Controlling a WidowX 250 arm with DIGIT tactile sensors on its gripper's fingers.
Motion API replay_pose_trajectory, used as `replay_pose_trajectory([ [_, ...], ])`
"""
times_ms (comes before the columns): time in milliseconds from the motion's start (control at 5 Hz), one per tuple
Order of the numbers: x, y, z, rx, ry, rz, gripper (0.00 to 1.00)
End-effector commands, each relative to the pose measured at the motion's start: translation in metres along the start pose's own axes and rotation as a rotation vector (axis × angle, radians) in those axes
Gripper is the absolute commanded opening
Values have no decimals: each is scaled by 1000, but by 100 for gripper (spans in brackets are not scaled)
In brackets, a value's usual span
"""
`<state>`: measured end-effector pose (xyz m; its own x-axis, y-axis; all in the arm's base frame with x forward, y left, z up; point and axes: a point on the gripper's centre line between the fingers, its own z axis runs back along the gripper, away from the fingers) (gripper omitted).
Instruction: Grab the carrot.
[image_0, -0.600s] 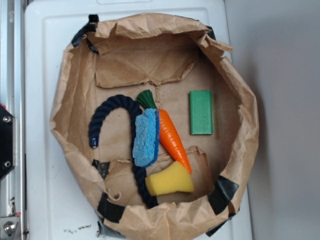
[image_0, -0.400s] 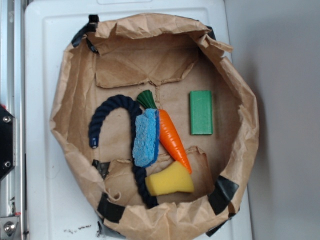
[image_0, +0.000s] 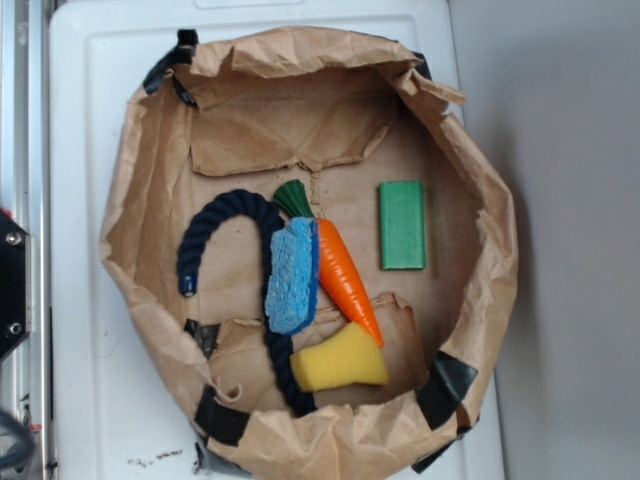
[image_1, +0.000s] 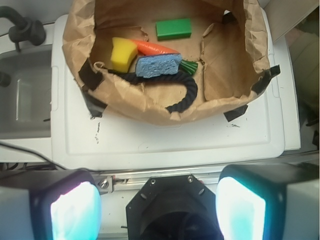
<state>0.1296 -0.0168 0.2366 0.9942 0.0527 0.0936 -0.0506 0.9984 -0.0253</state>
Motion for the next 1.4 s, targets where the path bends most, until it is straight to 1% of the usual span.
replay_pose_trajectory([
  [0, 50, -2, 4, -60, -40, -106, 100],
  [200, 77, 3, -6, -100, -62, -161, 100],
  [400, 96, -2, -20, -133, -82, -239, 100],
  [600, 106, -21, -46, -94, -78, -272, 100],
  [1200, 106, -21, -46, -94, -78, -272, 100],
])
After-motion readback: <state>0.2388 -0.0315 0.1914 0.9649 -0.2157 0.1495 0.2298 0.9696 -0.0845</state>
